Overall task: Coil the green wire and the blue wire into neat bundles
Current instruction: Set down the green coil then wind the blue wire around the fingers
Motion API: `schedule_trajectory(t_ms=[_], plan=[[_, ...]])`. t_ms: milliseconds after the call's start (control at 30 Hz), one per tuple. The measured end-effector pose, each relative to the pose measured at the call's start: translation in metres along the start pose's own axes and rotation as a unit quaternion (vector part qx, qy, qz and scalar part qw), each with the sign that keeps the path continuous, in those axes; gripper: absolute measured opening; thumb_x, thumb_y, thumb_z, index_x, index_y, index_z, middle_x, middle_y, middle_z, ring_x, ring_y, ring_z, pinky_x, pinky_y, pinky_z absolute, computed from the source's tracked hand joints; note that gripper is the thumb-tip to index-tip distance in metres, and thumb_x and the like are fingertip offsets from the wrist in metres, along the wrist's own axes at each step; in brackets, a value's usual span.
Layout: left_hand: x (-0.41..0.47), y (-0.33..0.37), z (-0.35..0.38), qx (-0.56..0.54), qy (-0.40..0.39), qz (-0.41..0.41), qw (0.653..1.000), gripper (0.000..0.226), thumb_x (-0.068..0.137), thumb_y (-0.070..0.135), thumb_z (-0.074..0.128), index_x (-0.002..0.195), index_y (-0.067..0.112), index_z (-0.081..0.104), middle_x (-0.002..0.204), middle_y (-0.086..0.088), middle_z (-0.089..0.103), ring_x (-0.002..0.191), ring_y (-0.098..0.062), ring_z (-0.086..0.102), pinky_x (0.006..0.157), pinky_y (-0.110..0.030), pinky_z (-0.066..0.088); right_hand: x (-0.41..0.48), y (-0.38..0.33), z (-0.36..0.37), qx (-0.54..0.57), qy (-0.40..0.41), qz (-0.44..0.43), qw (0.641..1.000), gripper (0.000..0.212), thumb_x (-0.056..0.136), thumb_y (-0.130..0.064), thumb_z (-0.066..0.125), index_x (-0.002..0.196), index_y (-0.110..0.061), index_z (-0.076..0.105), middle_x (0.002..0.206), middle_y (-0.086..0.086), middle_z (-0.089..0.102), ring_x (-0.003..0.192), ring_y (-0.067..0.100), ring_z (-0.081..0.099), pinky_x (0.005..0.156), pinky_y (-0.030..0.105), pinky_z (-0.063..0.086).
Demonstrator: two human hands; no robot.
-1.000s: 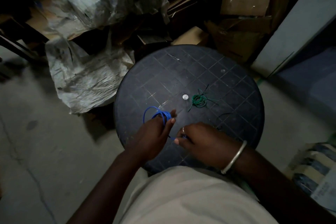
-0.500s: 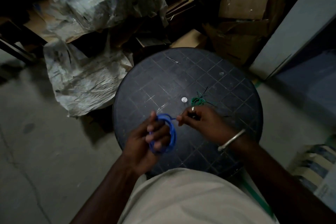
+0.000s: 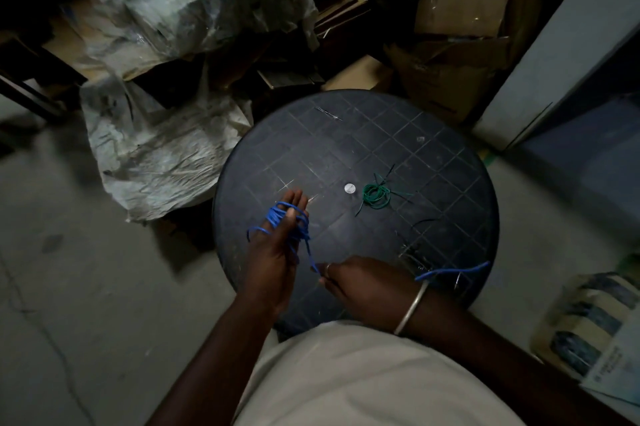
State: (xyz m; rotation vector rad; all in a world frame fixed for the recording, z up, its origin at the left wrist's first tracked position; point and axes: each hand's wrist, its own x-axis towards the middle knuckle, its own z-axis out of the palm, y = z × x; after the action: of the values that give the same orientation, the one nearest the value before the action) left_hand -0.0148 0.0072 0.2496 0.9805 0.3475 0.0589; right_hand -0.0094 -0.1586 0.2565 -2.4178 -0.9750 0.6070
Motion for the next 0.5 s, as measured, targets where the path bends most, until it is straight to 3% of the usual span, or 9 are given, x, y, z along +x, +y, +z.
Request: schedule_trajectory(t_ms=[100, 167, 233, 267, 333, 367, 433, 500], plan=[[0.004, -0.015, -0.01, 0.234, -0.024, 0.049, 0.971, 0.044, 0.097, 0.009, 0.052, 0.141, 0.007, 0.047, 0.145, 0.002, 0.051, 0.134, -0.004, 0.045, 0.106, -0.015, 0.035, 0.0, -0.003, -0.003, -0.005, 0.01, -0.022, 1.0, 0.029, 0.102, -0.043, 0.044, 0.104, -0.02, 0.062, 0.094, 0.013, 0.072, 0.09, 0.034, 0.067, 0.068, 0.037, 0.049], [0.008, -0.026, -0.026, 0.39, -0.076, 0.078, 0.914, 0.046, 0.098, 0.015, 0.052, 0.143, 0.011, 0.045, 0.148, 0.012, 0.044, 0.137, 0.002, 0.039, 0.108, -0.012, 0.032, -0.004, -0.004, -0.009, -0.01, 0.026, -0.032, 0.999, 0.03, 0.1, -0.044, 0.046, 0.094, -0.021, 0.062, 0.088, 0.009, 0.071, 0.083, 0.03, 0.067, 0.065, 0.036, 0.046], [0.012, -0.037, -0.05, 0.507, -0.109, 0.078, 0.851, 0.041, 0.096, 0.025, 0.051, 0.137, 0.021, 0.052, 0.143, 0.01, 0.051, 0.133, 0.0, 0.046, 0.112, -0.024, 0.036, -0.011, -0.004, -0.014, 0.014, 0.039, -0.035, 0.999, 0.029, 0.098, -0.045, 0.048, 0.091, -0.021, 0.064, 0.084, 0.005, 0.072, 0.079, 0.023, 0.067, 0.064, 0.035, 0.048], [0.011, -0.04, -0.06, 0.523, -0.1, 0.058, 0.844, 0.032, 0.095, 0.027, 0.052, 0.126, 0.026, 0.059, 0.133, 0.006, 0.061, 0.125, -0.003, 0.054, 0.111, -0.033, 0.041, -0.014, -0.004, -0.017, 0.029, 0.045, -0.03, 0.998, 0.028, 0.098, -0.044, 0.049, 0.093, -0.022, 0.065, 0.083, 0.003, 0.072, 0.077, 0.02, 0.067, 0.065, 0.035, 0.049], [0.005, -0.042, -0.069, 0.478, -0.078, -0.017, 0.874, 0.019, 0.093, 0.032, 0.056, 0.1, 0.025, 0.072, 0.101, 0.0, 0.075, 0.099, -0.012, 0.069, 0.097, -0.047, 0.05, -0.017, -0.001, -0.024, 0.071, 0.051, -0.009, 0.996, 0.022, 0.098, -0.04, 0.051, 0.099, -0.024, 0.067, 0.076, -0.003, 0.067, 0.069, 0.012, 0.062, 0.064, 0.034, 0.049], [0.0, -0.041, -0.068, 0.446, -0.074, -0.041, 0.891, 0.026, 0.091, 0.038, 0.056, 0.088, 0.019, 0.074, 0.087, -0.003, 0.076, 0.086, -0.017, 0.071, 0.089, -0.048, 0.053, -0.017, 0.003, -0.027, 0.093, 0.052, 0.001, 0.994, 0.02, 0.098, -0.037, 0.052, 0.099, -0.024, 0.068, 0.071, -0.007, 0.062, 0.065, 0.009, 0.057, 0.062, 0.033, 0.047], [-0.012, -0.033, -0.056, 0.362, -0.087, -0.101, 0.923, 0.051, 0.089, 0.051, 0.048, 0.068, 0.008, 0.067, 0.063, -0.007, 0.068, 0.06, -0.02, 0.064, 0.066, -0.034, 0.053, -0.015, 0.013, -0.032, 0.114, 0.062, 0.015, 0.991, 0.018, 0.099, -0.031, 0.052, 0.099, -0.023, 0.068, 0.065, -0.012, 0.053, 0.061, 0.004, 0.051, 0.063, 0.032, 0.045], [-0.02, -0.024, -0.046, 0.25, -0.13, -0.173, 0.944, 0.073, 0.093, 0.058, 0.024, 0.062, -0.001, 0.056, 0.052, -0.014, 0.053, 0.047, -0.023, 0.051, 0.051, -0.027, 0.043, -0.012, 0.022, -0.035, 0.125, 0.084, 0.031, 0.988, 0.017, 0.099, -0.028, 0.054, 0.098, -0.022, 0.069, 0.066, -0.016, 0.052, 0.063, -0.001, 0.051, 0.064, 0.028, 0.044]])
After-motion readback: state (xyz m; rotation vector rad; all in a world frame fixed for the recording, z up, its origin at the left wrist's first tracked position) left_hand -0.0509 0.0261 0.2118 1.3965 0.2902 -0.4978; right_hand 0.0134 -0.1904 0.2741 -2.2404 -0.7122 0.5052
